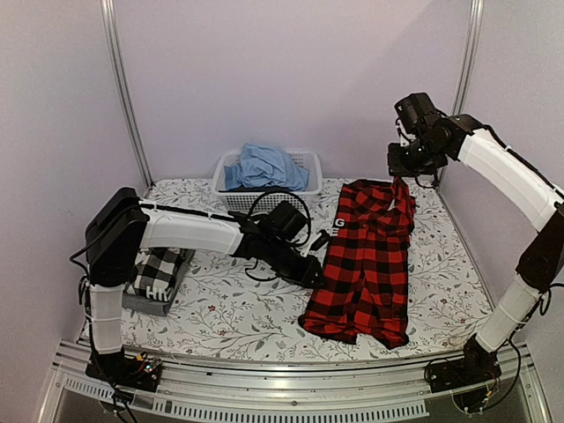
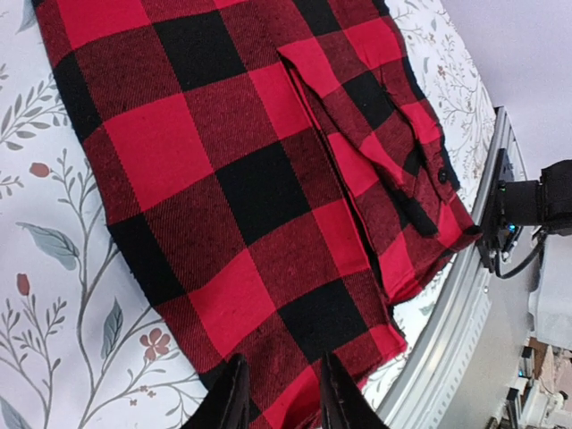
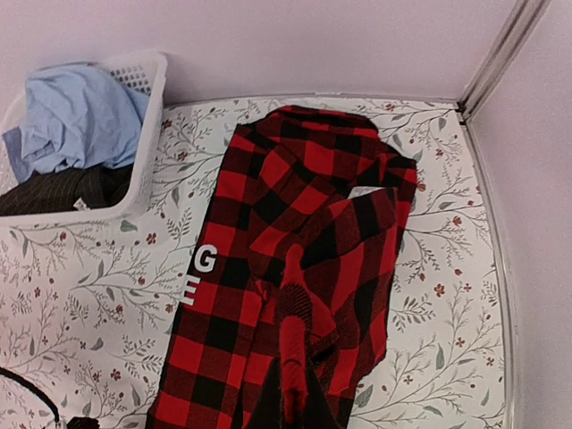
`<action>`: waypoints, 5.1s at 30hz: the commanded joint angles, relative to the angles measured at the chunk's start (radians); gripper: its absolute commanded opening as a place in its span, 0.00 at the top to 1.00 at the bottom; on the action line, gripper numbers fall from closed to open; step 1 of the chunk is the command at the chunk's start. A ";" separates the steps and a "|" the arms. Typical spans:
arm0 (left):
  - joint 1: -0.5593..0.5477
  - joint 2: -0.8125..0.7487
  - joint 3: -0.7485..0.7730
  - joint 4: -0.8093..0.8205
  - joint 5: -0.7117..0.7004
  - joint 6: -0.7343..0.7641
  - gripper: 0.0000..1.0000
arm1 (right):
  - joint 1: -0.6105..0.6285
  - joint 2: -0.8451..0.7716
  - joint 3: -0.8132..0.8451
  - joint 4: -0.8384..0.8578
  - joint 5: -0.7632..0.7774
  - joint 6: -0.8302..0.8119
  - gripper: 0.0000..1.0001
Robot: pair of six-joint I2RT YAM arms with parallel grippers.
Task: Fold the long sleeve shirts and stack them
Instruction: Place the sleeve of the rectangle-folded shirt, then move the rectangle-folded shirt to the center of the board, then adjust the sleeve of the rectangle-folded shirt.
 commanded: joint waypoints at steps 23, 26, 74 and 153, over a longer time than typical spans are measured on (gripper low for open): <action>0.065 -0.106 -0.115 0.001 -0.012 0.005 0.73 | 0.287 0.216 -0.336 0.144 -0.449 -0.006 0.98; 0.068 -0.109 -0.120 0.005 -0.013 0.003 0.73 | 0.294 0.209 -0.363 0.150 -0.449 0.005 0.98; 0.072 -0.119 -0.060 -0.077 -0.074 -0.081 0.73 | -0.255 0.556 -0.300 0.785 -0.633 0.186 0.88; 0.132 -0.071 -0.113 0.096 0.040 -0.019 0.75 | -0.026 -0.411 -1.023 0.545 -0.383 0.350 0.60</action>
